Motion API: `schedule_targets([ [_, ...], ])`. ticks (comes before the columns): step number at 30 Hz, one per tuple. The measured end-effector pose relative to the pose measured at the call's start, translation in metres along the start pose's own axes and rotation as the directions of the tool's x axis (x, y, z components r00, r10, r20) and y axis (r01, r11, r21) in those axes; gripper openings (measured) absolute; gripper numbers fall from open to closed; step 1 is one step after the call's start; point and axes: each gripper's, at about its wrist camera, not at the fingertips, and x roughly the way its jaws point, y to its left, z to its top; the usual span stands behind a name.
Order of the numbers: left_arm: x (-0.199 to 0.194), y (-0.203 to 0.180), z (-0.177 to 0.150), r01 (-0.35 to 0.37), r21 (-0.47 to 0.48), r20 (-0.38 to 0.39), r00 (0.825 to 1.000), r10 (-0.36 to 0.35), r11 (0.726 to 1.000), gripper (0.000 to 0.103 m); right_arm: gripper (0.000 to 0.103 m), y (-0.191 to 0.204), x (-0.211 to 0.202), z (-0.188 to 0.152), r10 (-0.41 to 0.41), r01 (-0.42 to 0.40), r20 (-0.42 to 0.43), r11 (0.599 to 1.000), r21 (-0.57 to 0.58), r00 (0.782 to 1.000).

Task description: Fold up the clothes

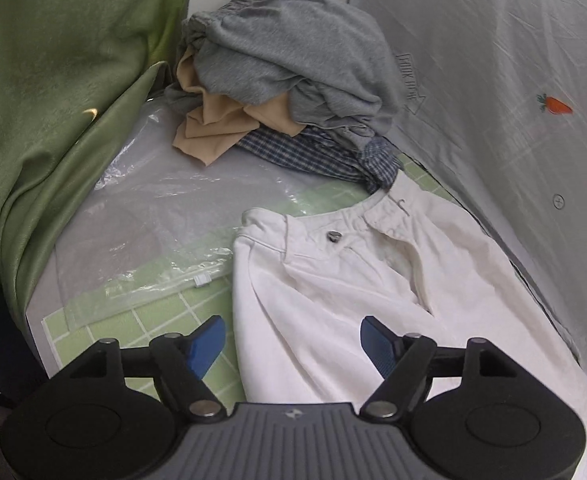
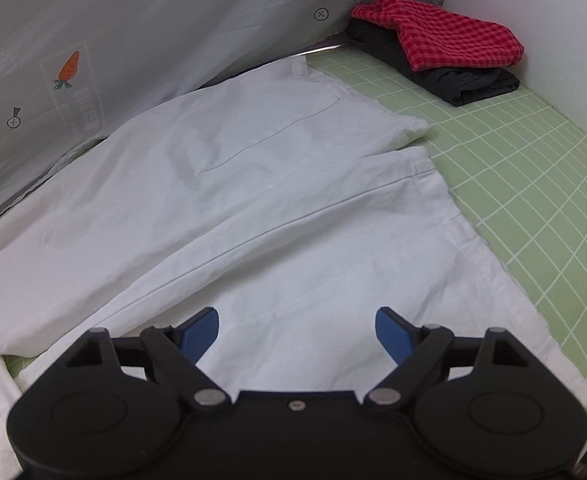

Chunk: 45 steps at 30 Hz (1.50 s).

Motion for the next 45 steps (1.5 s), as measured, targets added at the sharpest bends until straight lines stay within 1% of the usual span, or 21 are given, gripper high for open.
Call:
schedule_targets([
  [4,-0.024,-0.04,-0.036,0.026,0.047,0.017,0.999,-0.027,0.999,0.082,0.089,-0.039,0.023,0.022,-0.054,0.056,0.043,0.997,-0.058,0.998],
  [10,-0.028,-0.093,-0.07,0.05,0.064,-0.022,0.999,-0.048,0.997,0.082,0.089,-0.079,0.059,0.058,-0.045,0.051,0.056,0.991,-0.125,0.997],
  [14,-0.023,-0.131,-0.073,0.054,0.104,-0.031,0.998,-0.051,0.993,0.082,0.09,-0.092,0.087,0.078,0.009,-0.002,0.06,0.992,-0.124,0.998],
  [17,-0.02,-0.162,-0.072,0.055,0.147,-0.033,0.998,-0.05,0.988,0.082,0.09,-0.093,0.104,0.088,0.066,-0.058,0.044,0.985,-0.163,0.997],
  [18,-0.019,-0.173,-0.072,0.055,0.161,-0.033,0.998,-0.05,0.985,0.082,0.087,-0.091,0.109,0.09,0.078,-0.07,0.035,0.98,-0.187,0.996],
  [20,-0.017,-0.191,-0.073,0.057,0.202,-0.031,0.998,-0.052,0.978,0.082,0.075,-0.089,0.114,0.091,0.101,-0.097,0.009,0.968,-0.23,0.995],
  [21,-0.017,-0.199,-0.075,0.055,0.223,-0.029,0.998,-0.05,0.973,0.082,0.061,-0.088,0.116,0.092,0.111,-0.108,-0.001,0.963,-0.248,0.994],
  [22,-0.017,-0.206,-0.076,0.055,0.24,-0.027,0.998,-0.05,0.969,0.082,0.05,-0.088,0.117,0.091,0.116,-0.114,-0.004,0.959,-0.259,0.993],
  [23,-0.016,-0.211,-0.078,0.058,0.254,-0.028,0.998,-0.052,0.966,0.082,0.043,-0.089,0.117,0.091,0.118,-0.114,-0.003,0.955,-0.273,0.993],
  [25,-0.016,-0.218,-0.081,0.067,0.273,-0.036,0.998,-0.059,0.96,0.082,0.019,-0.093,0.114,0.091,0.127,-0.118,0.01,0.948,-0.295,0.992],
  [27,-0.016,-0.22,-0.083,0.068,0.28,-0.041,0.997,-0.059,0.958,0.082,0.016,-0.101,0.107,0.095,0.144,-0.128,0.035,0.949,-0.29,0.989],
  [29,-0.018,-0.219,-0.084,0.067,0.279,-0.039,0.998,-0.058,0.958,0.082,0.015,-0.109,0.1,0.1,0.083,-0.053,0.094,0.956,-0.288,0.992],
  [31,-0.02,-0.214,-0.084,0.069,0.272,-0.037,0.997,-0.061,0.96,0.082,0.016,-0.122,0.097,0.109,-0.001,0.035,0.143,0.972,-0.231,0.99],
  [32,-0.021,-0.211,-0.083,0.07,0.267,-0.036,0.997,-0.063,0.961,0.082,0.018,-0.13,0.099,0.113,-0.038,0.062,0.138,0.982,-0.18,0.99],
  [33,-0.022,-0.208,-0.083,0.071,0.26,-0.035,0.997,-0.064,0.963,0.082,0.027,-0.138,0.101,0.118,-0.073,0.09,0.131,0.988,-0.128,0.989],
  [35,-0.024,-0.201,-0.083,0.076,0.237,-0.033,0.997,-0.071,0.968,0.082,0.032,-0.146,0.096,0.118,-0.111,0.123,0.126,0.988,-0.089,0.986],
  [37,-0.028,-0.193,-0.084,0.085,0.214,-0.028,0.996,-0.081,0.973,0.082,0.05,-0.15,0.087,0.114,-0.131,0.142,0.128,0.986,-0.084,0.983],
  [38,-0.03,-0.188,-0.085,0.091,0.207,-0.025,0.996,-0.088,0.974,0.082,0.058,-0.152,0.081,0.111,-0.129,0.14,0.129,0.987,-0.073,0.983],
  [39,-0.033,-0.184,-0.087,0.097,0.204,-0.023,0.995,-0.094,0.974,0.082,0.073,-0.156,0.071,0.104,-0.102,0.108,0.13,0.993,-0.043,0.986],
  [43,-0.042,-0.165,-0.099,0.116,0.192,-0.032,0.993,-0.112,0.974,0.083,0.084,-0.169,0.038,0.068,-0.018,0.008,0.114,0.996,0.084,0.993],
  [45,-0.045,-0.155,-0.107,0.127,0.188,-0.052,0.992,-0.119,0.974,0.083,0.086,-0.172,0.024,0.047,-0.022,0.011,0.101,0.994,0.107,0.995],
])
